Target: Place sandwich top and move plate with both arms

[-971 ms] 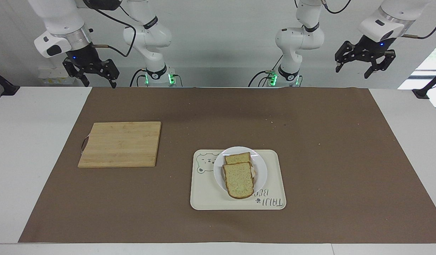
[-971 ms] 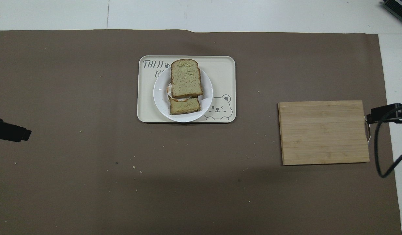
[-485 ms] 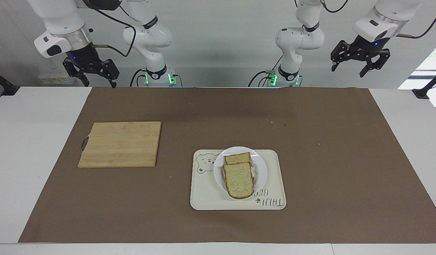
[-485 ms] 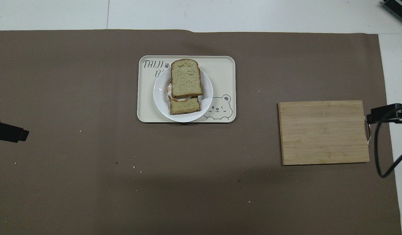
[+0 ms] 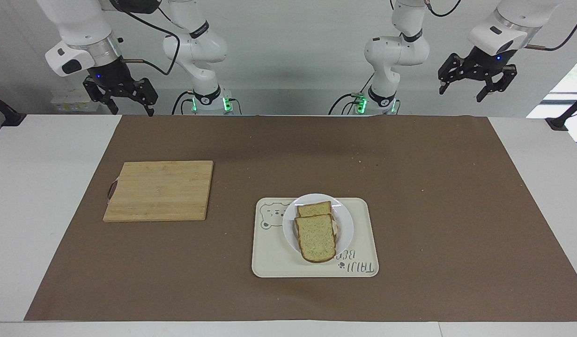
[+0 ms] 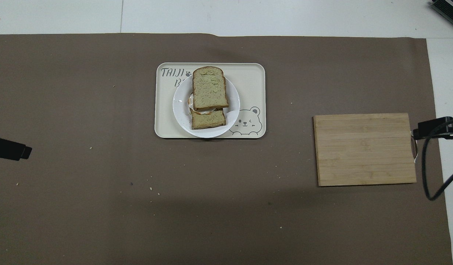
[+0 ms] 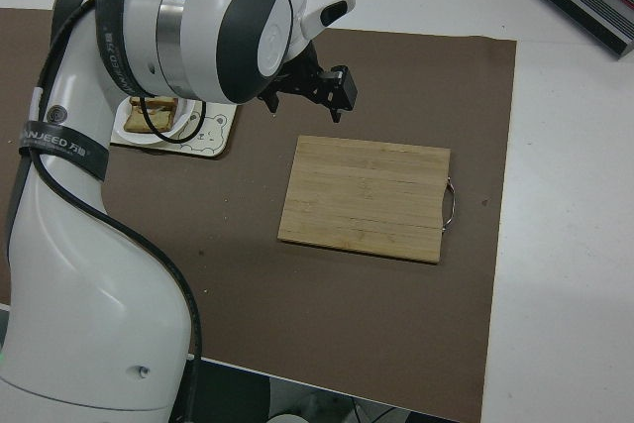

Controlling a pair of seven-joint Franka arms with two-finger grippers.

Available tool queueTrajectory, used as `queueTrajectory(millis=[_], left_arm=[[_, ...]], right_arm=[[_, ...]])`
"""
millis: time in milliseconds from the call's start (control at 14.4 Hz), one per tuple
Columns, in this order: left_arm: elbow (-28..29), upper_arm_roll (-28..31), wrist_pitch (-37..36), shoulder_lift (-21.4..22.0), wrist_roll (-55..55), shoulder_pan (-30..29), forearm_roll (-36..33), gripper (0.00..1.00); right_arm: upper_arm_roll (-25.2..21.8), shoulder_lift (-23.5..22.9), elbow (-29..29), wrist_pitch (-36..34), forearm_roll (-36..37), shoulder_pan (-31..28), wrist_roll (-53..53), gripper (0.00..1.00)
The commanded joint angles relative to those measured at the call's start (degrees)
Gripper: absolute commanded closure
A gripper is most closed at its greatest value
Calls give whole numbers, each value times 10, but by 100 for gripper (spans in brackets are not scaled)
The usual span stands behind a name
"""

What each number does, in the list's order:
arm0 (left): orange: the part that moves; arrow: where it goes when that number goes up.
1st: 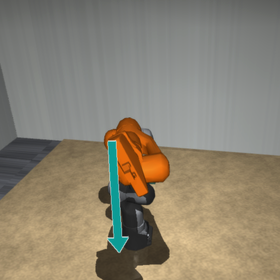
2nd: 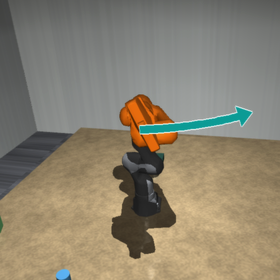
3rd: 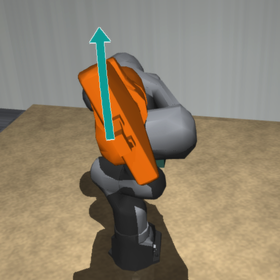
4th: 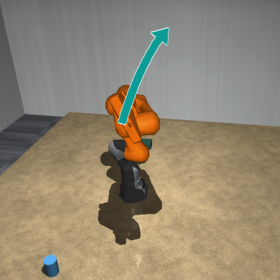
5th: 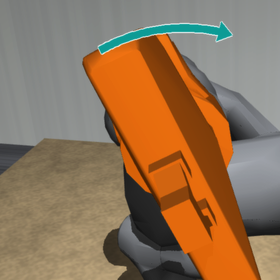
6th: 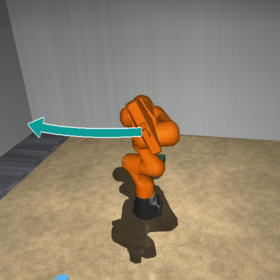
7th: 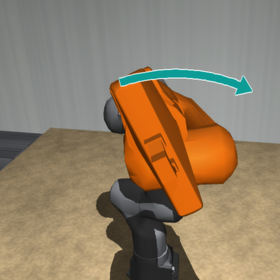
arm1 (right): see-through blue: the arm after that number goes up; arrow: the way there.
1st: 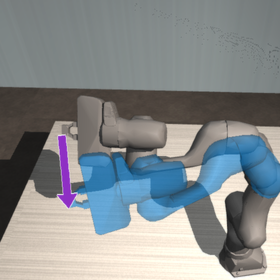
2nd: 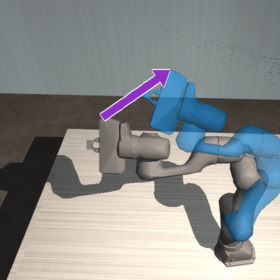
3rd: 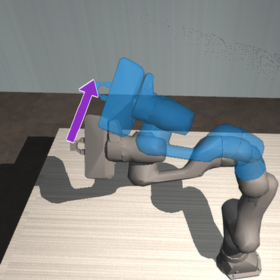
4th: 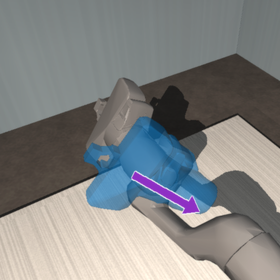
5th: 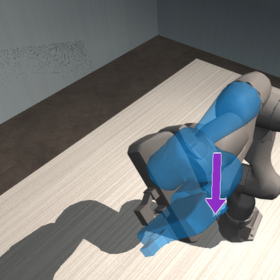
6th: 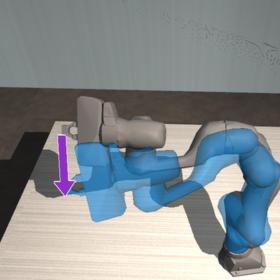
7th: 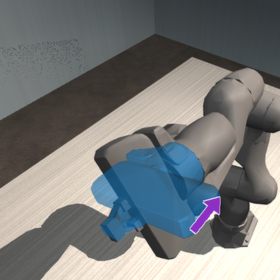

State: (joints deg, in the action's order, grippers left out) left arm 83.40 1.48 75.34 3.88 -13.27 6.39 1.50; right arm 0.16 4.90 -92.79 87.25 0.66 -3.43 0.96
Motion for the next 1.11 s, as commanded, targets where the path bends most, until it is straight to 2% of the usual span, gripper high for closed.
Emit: queueTrajectory(millis=[0, 1040], left_arm=[[17, 0, 2, 15, 6, -1, -5, 0], [19, -6, 0, 16, 10, 13, 3, 0]], right_arm=[[0, 13, -11, -7, -2, -7, -18, 0], [0, 13, -11, -7, -2, -6, -18, 0]])
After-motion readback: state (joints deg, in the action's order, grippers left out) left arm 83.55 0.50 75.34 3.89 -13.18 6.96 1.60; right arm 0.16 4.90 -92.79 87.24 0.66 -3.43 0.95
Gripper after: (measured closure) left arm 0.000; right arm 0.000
